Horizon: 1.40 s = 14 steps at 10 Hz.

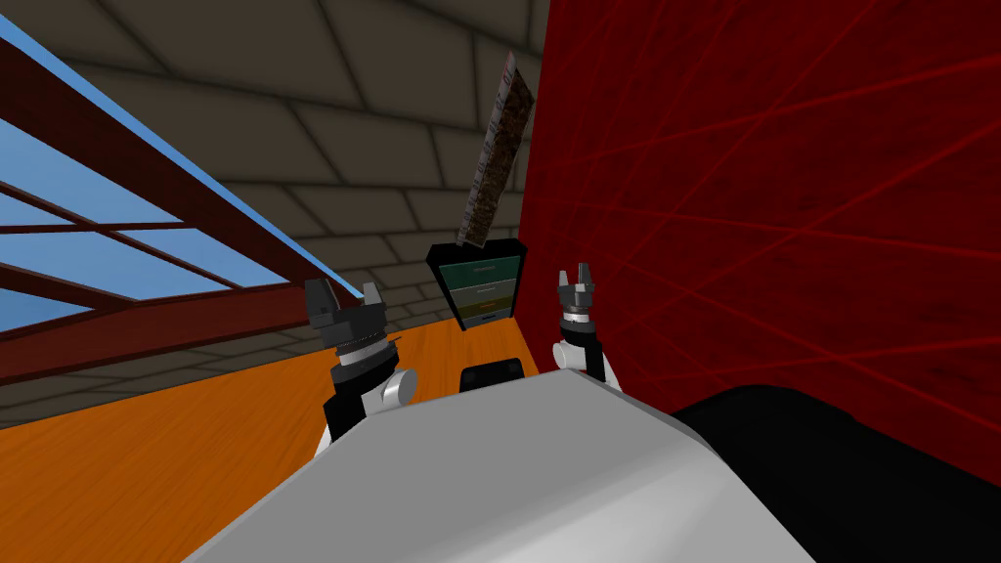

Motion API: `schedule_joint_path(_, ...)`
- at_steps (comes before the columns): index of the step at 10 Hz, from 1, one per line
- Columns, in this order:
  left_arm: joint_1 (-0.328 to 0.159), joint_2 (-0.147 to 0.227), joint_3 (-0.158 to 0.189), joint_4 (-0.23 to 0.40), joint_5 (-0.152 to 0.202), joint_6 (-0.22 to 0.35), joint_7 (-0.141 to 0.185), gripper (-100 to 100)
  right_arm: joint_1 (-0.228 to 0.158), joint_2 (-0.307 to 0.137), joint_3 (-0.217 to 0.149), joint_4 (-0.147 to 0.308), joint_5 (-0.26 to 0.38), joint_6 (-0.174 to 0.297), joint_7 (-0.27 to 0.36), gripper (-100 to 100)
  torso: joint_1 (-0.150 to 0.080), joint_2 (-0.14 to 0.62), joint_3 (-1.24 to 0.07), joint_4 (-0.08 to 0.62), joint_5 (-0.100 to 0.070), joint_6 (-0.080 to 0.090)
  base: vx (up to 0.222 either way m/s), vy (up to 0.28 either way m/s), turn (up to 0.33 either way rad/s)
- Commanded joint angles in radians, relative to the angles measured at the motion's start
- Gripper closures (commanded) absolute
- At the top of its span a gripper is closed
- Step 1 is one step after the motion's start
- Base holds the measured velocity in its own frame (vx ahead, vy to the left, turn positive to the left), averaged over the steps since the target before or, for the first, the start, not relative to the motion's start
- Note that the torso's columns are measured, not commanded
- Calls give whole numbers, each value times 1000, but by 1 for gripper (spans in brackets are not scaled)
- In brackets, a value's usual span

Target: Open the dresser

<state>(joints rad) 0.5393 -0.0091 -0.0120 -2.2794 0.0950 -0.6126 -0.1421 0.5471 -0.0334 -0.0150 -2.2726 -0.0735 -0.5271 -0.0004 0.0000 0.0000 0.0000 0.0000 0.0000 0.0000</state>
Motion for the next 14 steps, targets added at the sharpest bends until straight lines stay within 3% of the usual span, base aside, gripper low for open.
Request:
schedule_joint_path(1,0,0,0,0,0,0,0,0,0,0,0,0,0,0,0,0,0,40,-82,41,0,0,0,0,0)
schedule_joint_path(9,0,0,0,0,0,0,0,0,0,0,0,0,0,0,0,0,0,618,-1234,617,0,0,0,0,0)
schedule_joint_path(10,0,0,0,0,0,0,0,0,-14,-37,-3,12,26,-2,23,-100,0,691,-1382,691,0,0,20,23,-36)
schedule_joint_path(11,0,0,0,0,0,0,0,0,-23,-52,-5,20,44,-3,37,-100,1,724,-1451,724,0,0,34,55,-58)
schedule_joint_path(14,0,0,0,0,0,0,0,0,-61,-87,-13,53,119,-9,102,-100,1,737,-1476,737,0,0,44,72,-56)
